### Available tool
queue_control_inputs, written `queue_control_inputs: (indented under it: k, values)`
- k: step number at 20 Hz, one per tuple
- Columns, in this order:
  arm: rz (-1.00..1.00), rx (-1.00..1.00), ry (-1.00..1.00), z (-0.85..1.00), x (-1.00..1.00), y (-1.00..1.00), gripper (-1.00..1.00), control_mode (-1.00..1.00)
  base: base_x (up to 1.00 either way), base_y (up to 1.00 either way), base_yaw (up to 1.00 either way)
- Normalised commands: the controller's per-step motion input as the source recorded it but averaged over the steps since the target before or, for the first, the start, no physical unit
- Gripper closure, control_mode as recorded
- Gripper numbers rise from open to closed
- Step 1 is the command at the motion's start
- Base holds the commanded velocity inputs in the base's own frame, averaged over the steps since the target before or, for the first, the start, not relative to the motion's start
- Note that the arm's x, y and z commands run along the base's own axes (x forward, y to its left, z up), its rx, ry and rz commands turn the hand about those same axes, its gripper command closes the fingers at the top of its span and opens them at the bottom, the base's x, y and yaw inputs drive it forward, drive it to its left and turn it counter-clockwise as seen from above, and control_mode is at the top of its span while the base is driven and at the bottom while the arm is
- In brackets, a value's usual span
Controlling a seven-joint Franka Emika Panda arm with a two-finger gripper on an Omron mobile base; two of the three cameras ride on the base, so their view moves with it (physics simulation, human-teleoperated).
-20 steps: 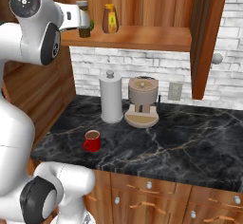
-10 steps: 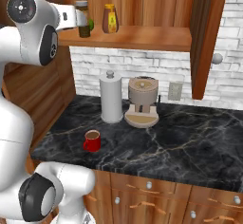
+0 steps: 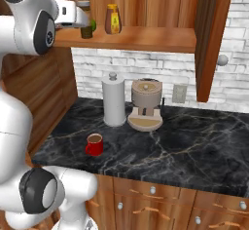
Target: Pick the cinnamon and honey bottle from the cabinet and place them next to the mug.
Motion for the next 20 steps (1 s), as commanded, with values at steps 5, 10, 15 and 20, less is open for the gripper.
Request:
queue_control_inputs:
  k: [5, 10, 15, 20]
  values:
    - [0.00, 0.08, 0.02, -0.24, 0.03, 0.00, -1.00, -1.00, 0.00, 0.00, 0.00]
    - [0.00, 0.10, 0.00, -0.22, 0.11, 0.07, -1.00, -1.00, 0.00, 0.00, 0.00]
    - [0.00, 0.03, 0.00, 0.01, 0.30, 0.07, -1.00, -1.00, 0.00, 0.00, 0.00]
    - [0.00, 0.00, -0.04, 0.04, 0.45, -0.01, -1.00, -1.00, 0.00, 0.00, 0.00]
